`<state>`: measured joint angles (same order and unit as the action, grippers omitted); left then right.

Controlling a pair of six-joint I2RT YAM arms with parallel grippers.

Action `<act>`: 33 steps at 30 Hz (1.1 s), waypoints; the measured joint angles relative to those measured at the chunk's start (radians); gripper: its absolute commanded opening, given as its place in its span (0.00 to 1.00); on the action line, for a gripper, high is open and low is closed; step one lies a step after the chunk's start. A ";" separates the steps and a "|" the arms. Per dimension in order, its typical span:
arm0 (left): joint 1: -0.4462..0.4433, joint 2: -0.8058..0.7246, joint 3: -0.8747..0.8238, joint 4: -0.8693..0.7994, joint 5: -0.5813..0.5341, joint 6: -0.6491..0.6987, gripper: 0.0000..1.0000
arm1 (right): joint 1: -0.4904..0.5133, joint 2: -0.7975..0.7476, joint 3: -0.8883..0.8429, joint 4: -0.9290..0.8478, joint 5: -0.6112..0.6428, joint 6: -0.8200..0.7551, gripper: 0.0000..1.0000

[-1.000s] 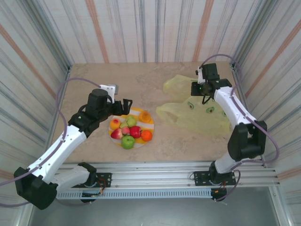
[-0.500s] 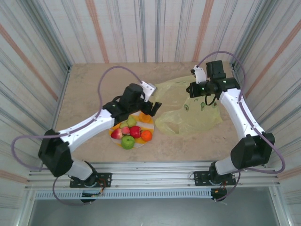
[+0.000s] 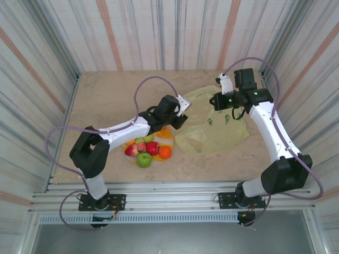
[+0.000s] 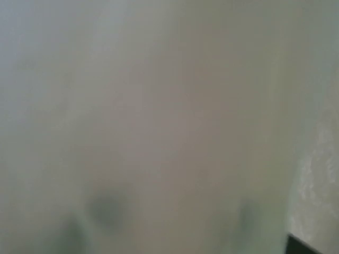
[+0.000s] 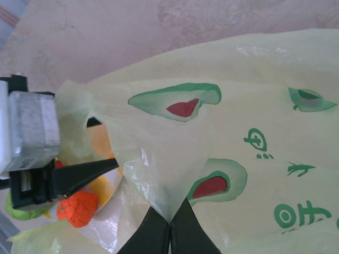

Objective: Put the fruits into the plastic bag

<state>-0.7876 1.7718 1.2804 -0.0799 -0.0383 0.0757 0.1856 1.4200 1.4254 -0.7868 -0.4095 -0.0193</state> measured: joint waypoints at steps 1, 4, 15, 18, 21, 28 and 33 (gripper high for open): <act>0.000 0.000 0.002 -0.005 0.001 -0.004 0.22 | 0.003 -0.003 0.000 0.000 0.024 0.000 0.00; 0.002 -0.016 0.010 -0.014 0.029 -0.032 0.09 | 0.018 -0.007 -0.002 0.005 0.128 0.002 0.04; 0.009 -0.291 -0.042 0.059 0.190 -0.288 0.06 | 0.161 -0.014 -0.145 0.150 0.357 0.047 0.34; 0.009 -0.291 -0.053 0.068 0.212 -0.330 0.06 | 0.211 -0.014 -0.182 0.188 0.393 0.061 0.40; 0.009 -0.280 -0.064 0.061 0.228 -0.362 0.06 | 0.249 -0.014 -0.214 0.213 0.419 0.069 0.44; 0.009 -0.272 -0.064 0.051 0.233 -0.404 0.06 | 0.275 -0.079 -0.328 0.312 0.401 0.122 0.61; 0.009 -0.271 -0.064 0.051 0.234 -0.433 0.06 | 0.294 -0.132 -0.409 0.408 0.385 0.171 0.69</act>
<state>-0.7788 1.5005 1.2167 -0.0284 0.1955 -0.3569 0.4801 1.2884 1.0161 -0.3786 -0.0242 0.1520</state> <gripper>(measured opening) 0.061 0.663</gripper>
